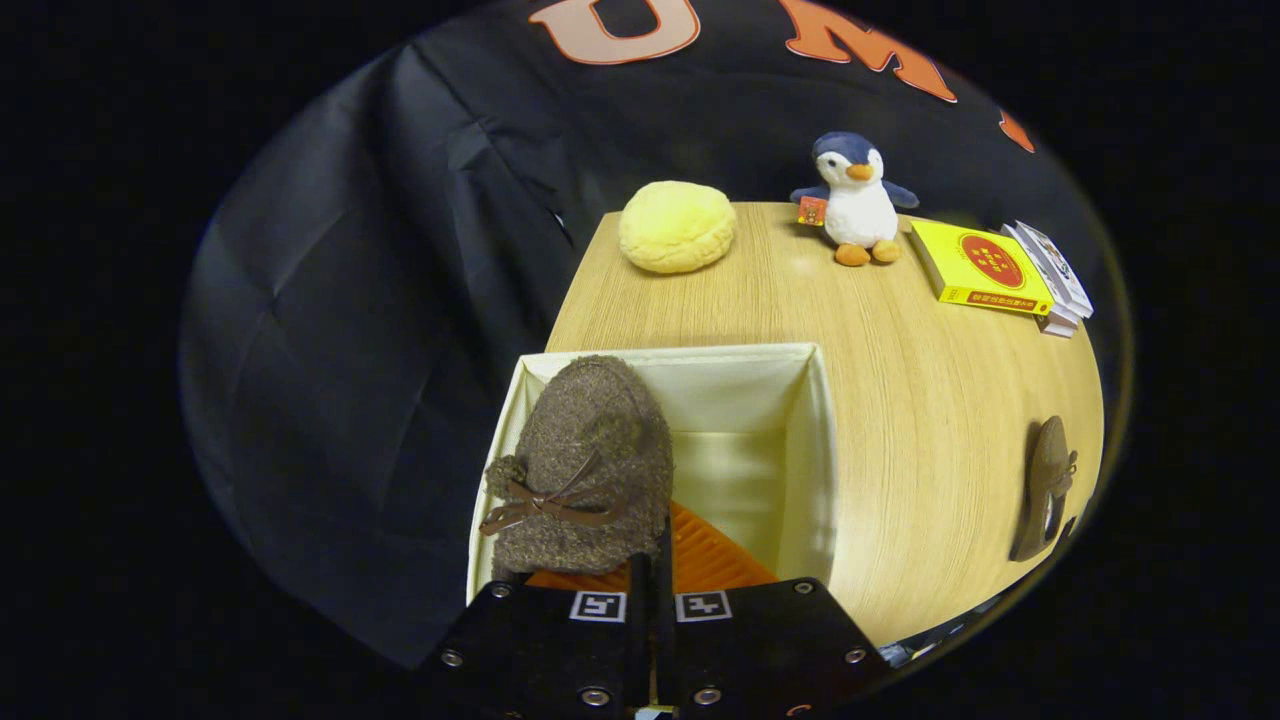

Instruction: Open the storage box then place both shoes into the box .Put the left shoe in first, then the right shoe, with the right side of both shoes facing outward in a uniform manner.

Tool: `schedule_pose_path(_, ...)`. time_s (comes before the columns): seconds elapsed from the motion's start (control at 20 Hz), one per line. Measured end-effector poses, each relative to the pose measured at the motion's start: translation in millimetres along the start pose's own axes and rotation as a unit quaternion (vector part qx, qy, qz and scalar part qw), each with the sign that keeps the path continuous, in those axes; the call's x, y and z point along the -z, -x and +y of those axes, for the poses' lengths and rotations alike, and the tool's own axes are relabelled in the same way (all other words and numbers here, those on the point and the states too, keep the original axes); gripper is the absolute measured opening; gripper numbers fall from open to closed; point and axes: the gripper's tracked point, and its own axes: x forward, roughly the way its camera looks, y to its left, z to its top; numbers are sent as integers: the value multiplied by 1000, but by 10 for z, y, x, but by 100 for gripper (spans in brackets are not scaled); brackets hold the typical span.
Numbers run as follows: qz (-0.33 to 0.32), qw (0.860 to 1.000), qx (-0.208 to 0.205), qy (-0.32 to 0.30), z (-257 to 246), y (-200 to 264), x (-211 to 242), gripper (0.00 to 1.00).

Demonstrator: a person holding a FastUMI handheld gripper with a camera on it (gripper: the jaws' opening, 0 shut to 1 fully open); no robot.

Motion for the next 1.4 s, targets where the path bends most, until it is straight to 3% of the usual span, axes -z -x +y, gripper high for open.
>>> schedule_pose_path(0.2, 43, 999, 5, -25, 155, -262, 327, 4)
schedule_pose_path(0.35, 78, 996, -19, -31, 248, -432, 479, 8)
schedule_pose_path(0.45, 106, 992, -52, -34, 344, -387, 605, 20)
schedule_pose_path(0.5, 109, 991, -65, -28, 338, -335, 618, 31)
schedule_pose_path(0.65, 99, 987, -125, -25, 373, -48, 564, 49)
schedule_pose_path(1.0, -14, 980, -191, 48, -19, 950, 275, 84)
schedule_pose_path(1.15, -61, 980, -180, 63, -469, 1278, 182, 90)
schedule_pose_path(1.4, -100, 987, -106, 61, -1628, 1429, 221, 96)
